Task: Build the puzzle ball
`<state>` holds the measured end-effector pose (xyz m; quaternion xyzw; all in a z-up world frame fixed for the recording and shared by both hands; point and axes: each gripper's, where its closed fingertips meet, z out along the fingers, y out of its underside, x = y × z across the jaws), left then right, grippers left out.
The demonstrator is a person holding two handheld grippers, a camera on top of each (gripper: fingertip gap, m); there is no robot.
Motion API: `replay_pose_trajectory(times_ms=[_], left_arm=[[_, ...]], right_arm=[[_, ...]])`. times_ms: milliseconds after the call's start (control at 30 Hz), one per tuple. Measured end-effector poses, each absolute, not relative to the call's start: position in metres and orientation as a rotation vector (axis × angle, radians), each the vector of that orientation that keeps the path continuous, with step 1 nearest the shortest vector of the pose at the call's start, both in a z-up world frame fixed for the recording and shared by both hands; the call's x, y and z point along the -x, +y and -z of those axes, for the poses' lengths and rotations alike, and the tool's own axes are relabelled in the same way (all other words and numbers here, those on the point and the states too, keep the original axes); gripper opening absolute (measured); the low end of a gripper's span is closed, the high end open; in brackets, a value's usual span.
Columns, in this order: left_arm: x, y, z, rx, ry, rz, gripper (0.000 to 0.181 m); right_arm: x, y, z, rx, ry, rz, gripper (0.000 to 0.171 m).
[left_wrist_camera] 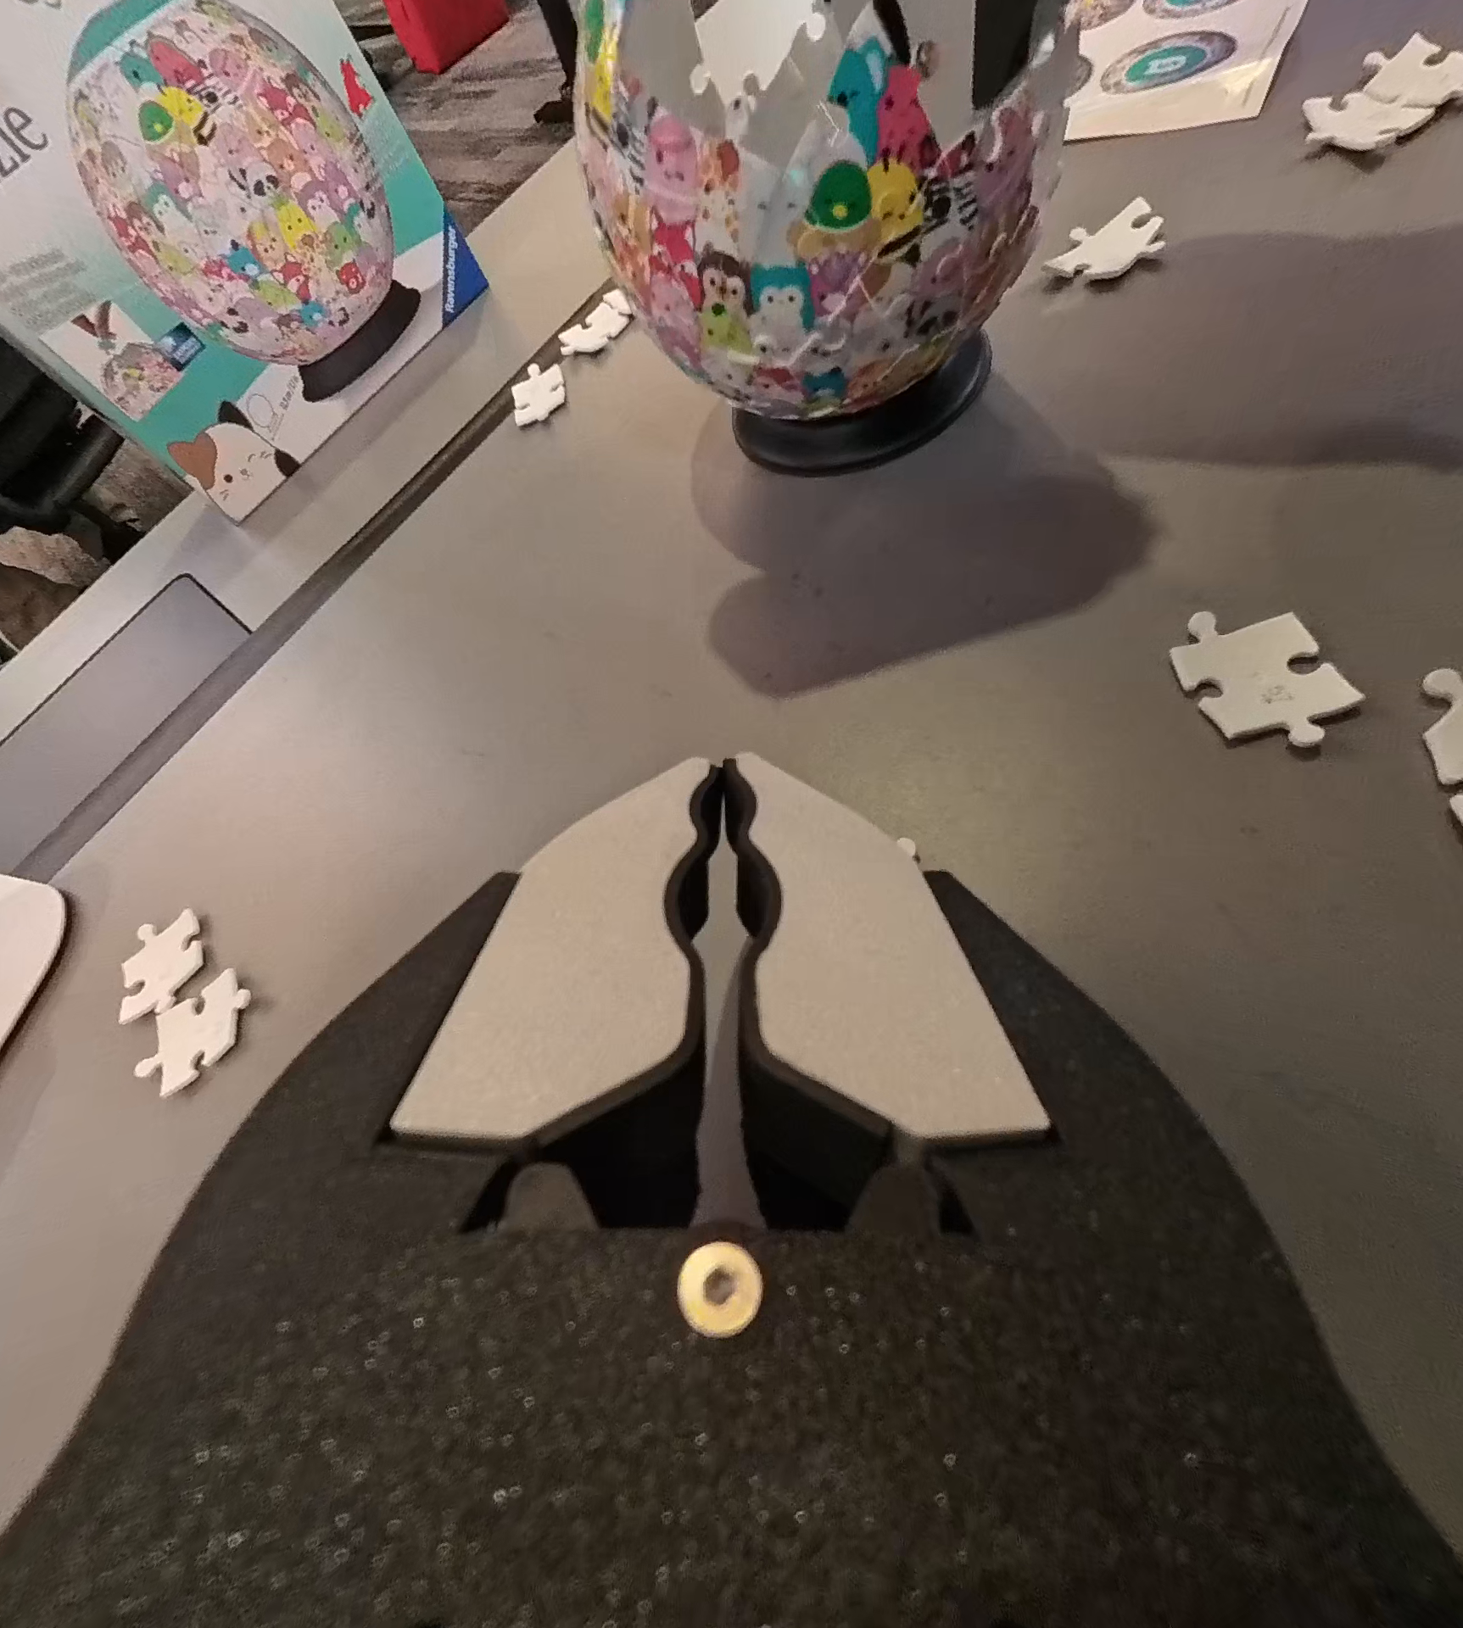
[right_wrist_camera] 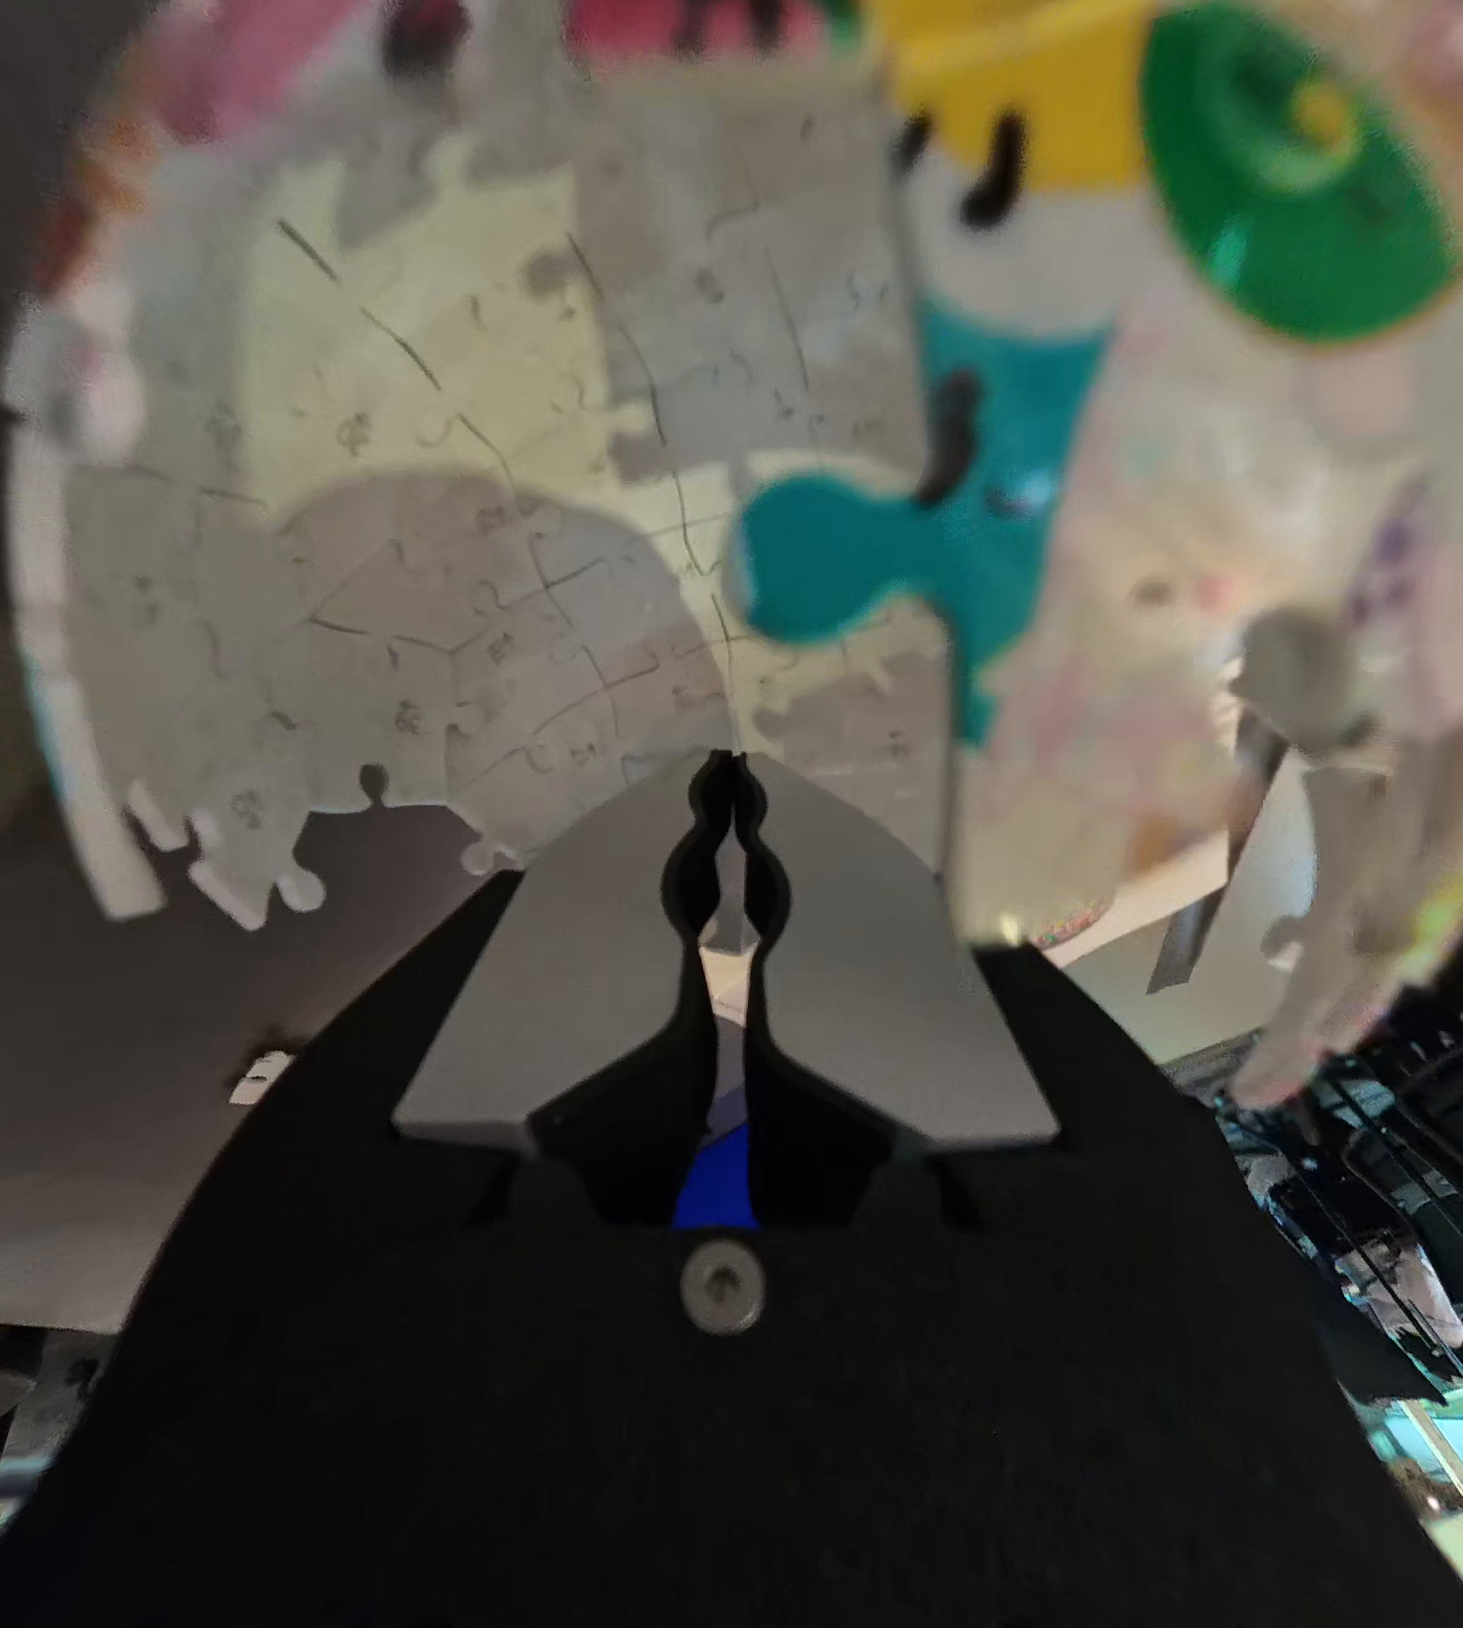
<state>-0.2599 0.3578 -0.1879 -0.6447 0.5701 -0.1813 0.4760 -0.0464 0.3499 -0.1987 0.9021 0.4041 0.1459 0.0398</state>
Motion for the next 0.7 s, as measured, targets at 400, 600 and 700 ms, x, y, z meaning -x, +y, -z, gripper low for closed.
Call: replay_pose_trajectory(times_ms=[400, 600, 700], left_arm=[[0.26, 0.357, 0.189, 1.576, 1.4, 0.436, 0.0], [0.26, 0.357, 0.189, 1.575, 1.4, 0.433, 0.0], [0.26, 0.357, 0.189, 1.577, 1.399, 0.436, 0.0]], right_arm=[[0.048, 0.351, 0.191, -2.804, 1.21, -0.442, 0.0], [0.042, 0.347, 0.201, -2.763, 1.184, -0.452, 0.0], [0.049, 0.355, 0.187, -2.824, 1.197, -0.464, 0.0]])
